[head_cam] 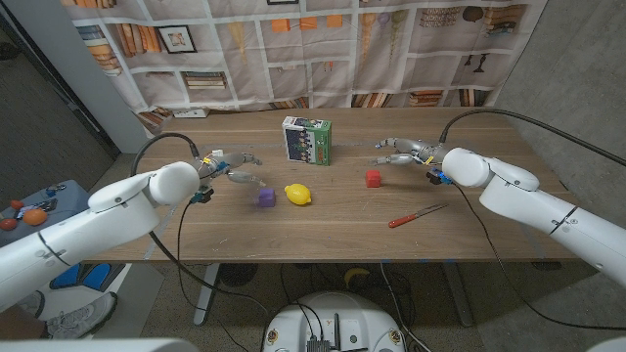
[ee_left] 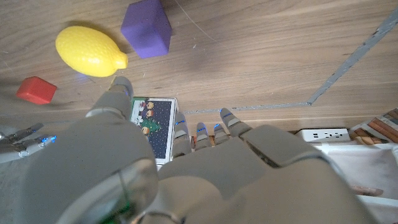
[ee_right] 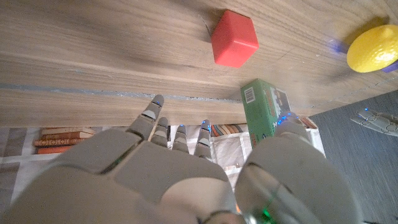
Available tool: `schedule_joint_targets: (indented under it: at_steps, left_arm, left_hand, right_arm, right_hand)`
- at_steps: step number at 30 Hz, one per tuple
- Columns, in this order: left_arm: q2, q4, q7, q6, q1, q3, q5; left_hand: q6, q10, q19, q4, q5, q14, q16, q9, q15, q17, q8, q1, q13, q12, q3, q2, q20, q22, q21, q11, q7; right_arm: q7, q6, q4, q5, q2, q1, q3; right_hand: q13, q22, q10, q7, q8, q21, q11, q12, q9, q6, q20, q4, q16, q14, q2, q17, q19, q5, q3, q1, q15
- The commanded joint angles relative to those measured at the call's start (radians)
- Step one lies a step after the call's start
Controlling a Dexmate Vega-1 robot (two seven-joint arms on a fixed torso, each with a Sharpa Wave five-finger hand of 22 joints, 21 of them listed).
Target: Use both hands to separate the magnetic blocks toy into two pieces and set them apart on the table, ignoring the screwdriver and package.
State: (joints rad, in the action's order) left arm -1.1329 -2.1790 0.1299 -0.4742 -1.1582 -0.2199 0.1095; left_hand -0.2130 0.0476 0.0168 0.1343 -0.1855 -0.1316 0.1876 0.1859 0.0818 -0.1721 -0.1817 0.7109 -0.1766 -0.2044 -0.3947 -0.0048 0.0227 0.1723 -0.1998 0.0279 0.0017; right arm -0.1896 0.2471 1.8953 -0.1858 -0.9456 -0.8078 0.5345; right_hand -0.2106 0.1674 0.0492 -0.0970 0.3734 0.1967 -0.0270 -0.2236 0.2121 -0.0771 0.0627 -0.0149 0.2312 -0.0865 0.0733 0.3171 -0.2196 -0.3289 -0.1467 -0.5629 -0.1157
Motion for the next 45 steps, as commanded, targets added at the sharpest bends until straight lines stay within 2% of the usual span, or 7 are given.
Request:
schedule_joint_targets:
  at_steps: [1, 12, 20, 27, 35, 38, 45]
  left_arm:
    - [0.057, 0.087, -0.202, 0.17, -0.086, 0.078, -0.158]
    - [0.139, 0.201, -0.286, 0.336, -0.084, 0.078, -0.241]
    - [0.207, 0.287, -0.32, 0.434, -0.048, 0.052, -0.289]
    - [0.239, 0.34, -0.327, 0.512, -0.028, 0.043, -0.326]
    - [0.301, 0.433, -0.324, 0.6, 0.037, 0.003, -0.358]
    - [0.35, 0.501, -0.328, 0.664, 0.077, -0.023, -0.366]
    - [0.416, 0.6, -0.326, 0.741, 0.131, -0.065, -0.385]
  left_hand:
    - [-0.009, -0.018, -0.021, -0.005, -0.005, 0.019, 0.007, -0.001, -0.01, 0.0, -0.008, -0.005, -0.003, -0.009, -0.005, 0.02, -0.001, 0.0, -0.007, -0.001, 0.0]
    - [-0.031, -0.045, -0.047, -0.002, -0.005, 0.045, 0.007, -0.002, -0.018, 0.001, -0.013, -0.017, -0.003, -0.014, -0.005, 0.035, -0.006, 0.0, -0.011, -0.006, -0.003]
    - [-0.033, -0.062, -0.071, 0.001, -0.006, 0.067, 0.007, -0.003, -0.034, 0.002, -0.01, -0.024, -0.003, -0.015, -0.006, 0.047, -0.029, -0.001, -0.013, -0.011, 0.004]
    - [-0.019, -0.058, -0.075, 0.002, -0.005, 0.07, 0.002, -0.005, -0.041, 0.003, -0.003, -0.033, -0.002, -0.009, -0.004, 0.053, -0.037, -0.003, -0.009, -0.016, 0.003]
    - [0.0, -0.048, -0.073, -0.001, -0.002, 0.067, -0.004, -0.006, -0.046, 0.004, 0.004, -0.05, -0.001, -0.001, 0.001, 0.06, -0.048, -0.003, -0.003, -0.023, 0.005]
    - [0.003, -0.048, -0.073, -0.002, -0.001, 0.067, -0.004, -0.007, -0.047, 0.004, 0.005, -0.054, -0.001, 0.0, 0.003, 0.062, -0.049, -0.003, -0.002, -0.024, 0.007]
    - [0.002, -0.051, -0.078, -0.006, 0.0, 0.073, -0.004, -0.007, -0.047, 0.004, 0.003, -0.066, 0.0, 0.001, 0.005, 0.071, -0.049, -0.003, -0.001, -0.026, 0.008]
  right_arm:
    - [0.132, -0.073, -0.038, 0.139, 0.018, -0.068, -0.065]
    - [0.209, -0.187, -0.125, 0.258, 0.074, -0.091, -0.096]
    - [0.217, -0.27, -0.198, 0.34, 0.107, -0.088, -0.111]
    - [0.212, -0.309, -0.248, 0.394, 0.133, -0.075, -0.112]
    - [0.206, -0.388, -0.314, 0.47, 0.172, -0.076, -0.125]
    - [0.214, -0.414, -0.342, 0.501, 0.195, -0.079, -0.133]
    - [0.213, -0.466, -0.388, 0.559, 0.234, -0.083, -0.143]
  right_hand:
    - [0.001, 0.001, -0.018, -0.003, -0.004, 0.009, 0.004, -0.01, -0.004, -0.017, -0.013, -0.001, 0.008, 0.02, -0.012, -0.005, -0.019, 0.006, 0.0, 0.004, 0.021]
    - [0.006, 0.0, -0.06, -0.002, -0.01, 0.009, 0.011, -0.017, -0.015, -0.044, -0.033, -0.001, 0.012, 0.047, -0.033, -0.017, -0.043, 0.023, -0.003, 0.011, 0.046]
    - [0.01, 0.0, -0.088, -0.008, -0.018, 0.01, 0.016, -0.022, -0.021, -0.056, -0.04, 0.001, 0.016, 0.068, -0.042, -0.024, -0.061, 0.036, -0.001, 0.022, 0.059]
    - [0.012, 0.0, -0.101, -0.014, -0.028, 0.008, 0.017, -0.022, -0.025, -0.051, -0.042, 0.004, 0.017, 0.075, -0.05, -0.028, -0.066, 0.046, 0.001, 0.032, 0.067]
    - [0.014, 0.0, -0.115, -0.019, -0.035, 0.006, 0.02, -0.023, -0.028, -0.053, -0.045, 0.008, 0.018, 0.082, -0.058, -0.031, -0.067, 0.056, 0.002, 0.042, 0.072]
    - [0.015, 0.0, -0.117, -0.021, -0.038, 0.004, 0.022, -0.022, -0.029, -0.055, -0.047, 0.01, 0.017, 0.082, -0.062, -0.032, -0.067, 0.059, 0.002, 0.046, 0.073]
    - [0.019, -0.001, -0.125, -0.018, -0.055, -0.002, 0.027, -0.017, -0.033, -0.046, -0.05, 0.019, 0.019, 0.092, -0.073, -0.036, -0.06, 0.074, 0.006, 0.068, 0.077]
